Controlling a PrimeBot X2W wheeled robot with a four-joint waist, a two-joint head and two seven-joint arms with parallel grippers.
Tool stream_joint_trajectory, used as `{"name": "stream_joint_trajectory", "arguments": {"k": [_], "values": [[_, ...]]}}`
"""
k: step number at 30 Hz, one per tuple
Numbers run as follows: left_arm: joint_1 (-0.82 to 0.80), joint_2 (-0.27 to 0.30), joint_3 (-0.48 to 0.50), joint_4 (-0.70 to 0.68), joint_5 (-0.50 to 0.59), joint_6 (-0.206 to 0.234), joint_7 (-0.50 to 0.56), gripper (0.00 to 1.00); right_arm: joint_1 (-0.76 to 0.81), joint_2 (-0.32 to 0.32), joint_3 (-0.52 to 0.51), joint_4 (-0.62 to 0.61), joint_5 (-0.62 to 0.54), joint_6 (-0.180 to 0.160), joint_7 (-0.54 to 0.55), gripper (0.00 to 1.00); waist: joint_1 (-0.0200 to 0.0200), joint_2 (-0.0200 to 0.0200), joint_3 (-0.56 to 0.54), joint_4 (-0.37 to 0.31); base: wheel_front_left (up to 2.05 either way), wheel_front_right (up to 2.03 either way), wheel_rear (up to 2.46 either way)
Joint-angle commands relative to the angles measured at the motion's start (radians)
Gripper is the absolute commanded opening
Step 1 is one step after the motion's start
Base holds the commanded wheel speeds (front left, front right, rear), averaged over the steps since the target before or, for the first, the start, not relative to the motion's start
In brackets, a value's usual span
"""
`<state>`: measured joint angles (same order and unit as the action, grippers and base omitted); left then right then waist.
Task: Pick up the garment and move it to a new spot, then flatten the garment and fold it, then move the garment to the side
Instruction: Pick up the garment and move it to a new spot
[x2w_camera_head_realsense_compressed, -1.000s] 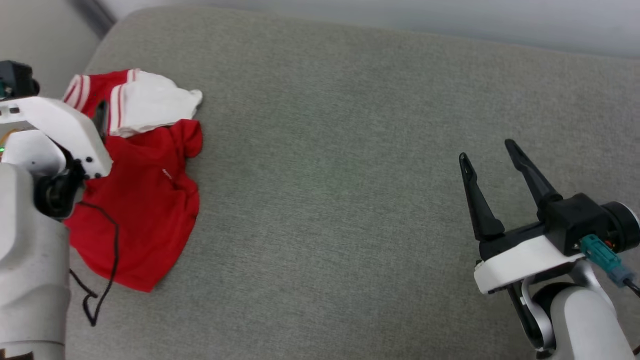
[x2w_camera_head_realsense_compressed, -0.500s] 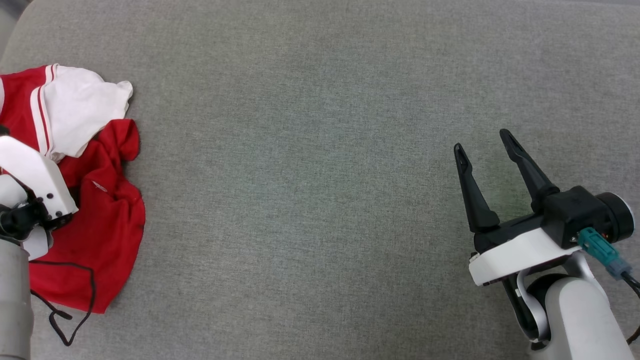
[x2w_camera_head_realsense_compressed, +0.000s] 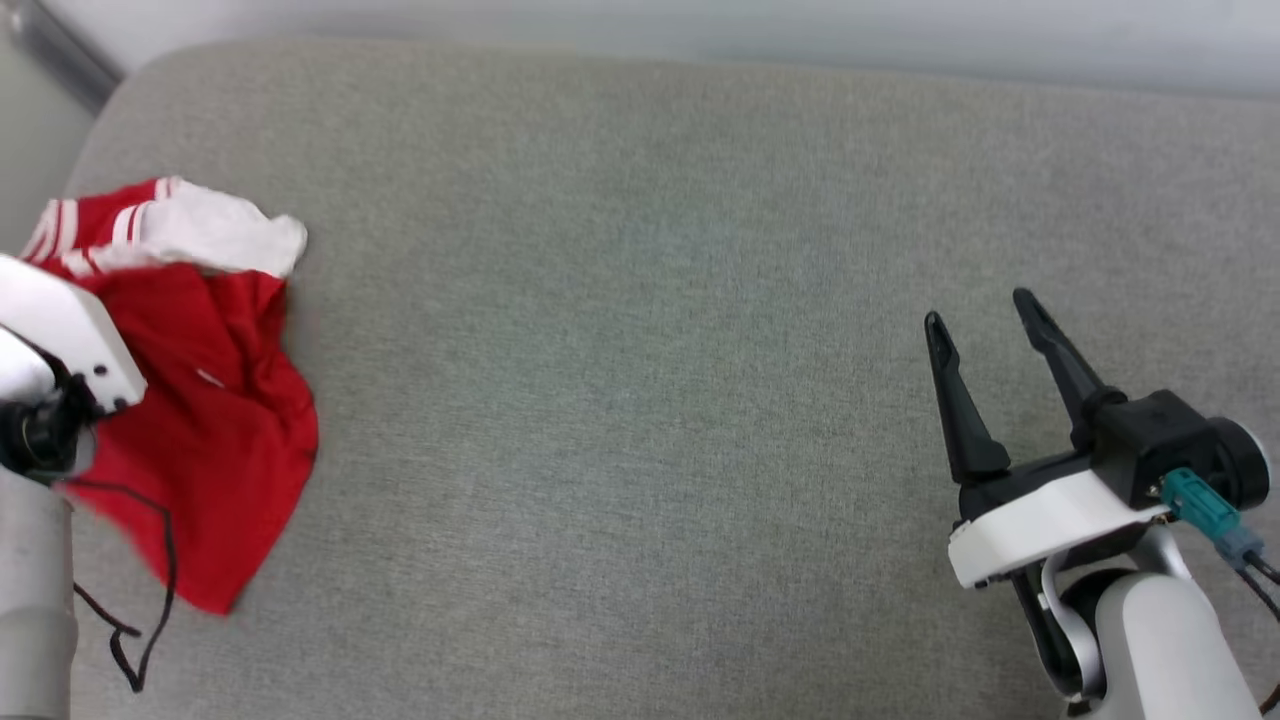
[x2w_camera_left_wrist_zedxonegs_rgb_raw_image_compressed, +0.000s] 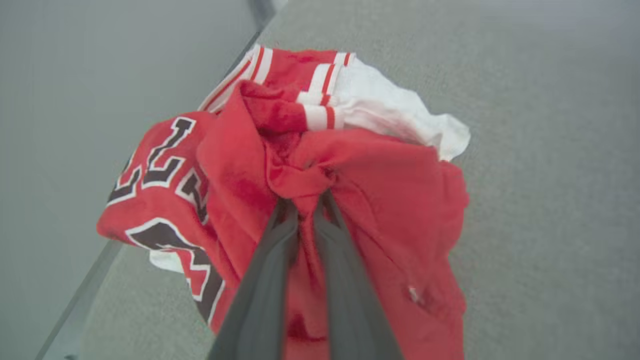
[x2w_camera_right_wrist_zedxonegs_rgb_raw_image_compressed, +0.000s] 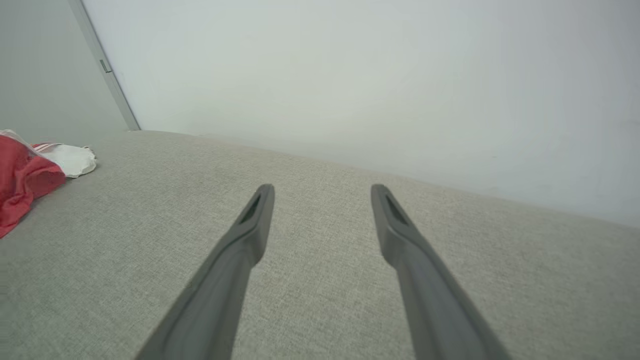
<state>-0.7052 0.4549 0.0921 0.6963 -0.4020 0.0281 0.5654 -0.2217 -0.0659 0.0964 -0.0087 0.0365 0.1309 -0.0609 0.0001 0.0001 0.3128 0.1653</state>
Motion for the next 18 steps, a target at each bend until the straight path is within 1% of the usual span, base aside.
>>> {"name": "stream_joint_trajectory", "arguments": {"k": [1,8,13,18], "values": [[-0.024,0.007,-0.010,-0.017,0.022,0.010,-0.051,0.00,0.019,0.005,-0.005,0.003,0.009,0.000,-0.003,1.00,-0.0001,-0.0001,-0.055,0.013,0.00,0.00,0.00],[-0.096,-0.001,-0.067,-0.074,0.103,0.020,-0.276,0.00,0.072,0.014,-0.033,0.005,0.013,0.000,0.004,1.00,-0.0001,-0.0001,-0.167,0.005,0.00,0.00,0.00],[-0.123,-0.048,-0.104,-0.107,0.122,0.007,-0.415,0.00,0.114,0.016,-0.053,-0.006,0.009,0.000,0.016,1.00,-0.0001,-0.0001,-0.240,-0.034,0.00,0.00,0.00],[-0.108,-0.112,-0.138,-0.149,0.115,-0.013,-0.513,0.00,0.157,0.016,-0.066,-0.025,0.015,0.000,0.037,1.00,-0.0001,-0.0001,-0.291,-0.104,0.00,0.00,0.00]]}}
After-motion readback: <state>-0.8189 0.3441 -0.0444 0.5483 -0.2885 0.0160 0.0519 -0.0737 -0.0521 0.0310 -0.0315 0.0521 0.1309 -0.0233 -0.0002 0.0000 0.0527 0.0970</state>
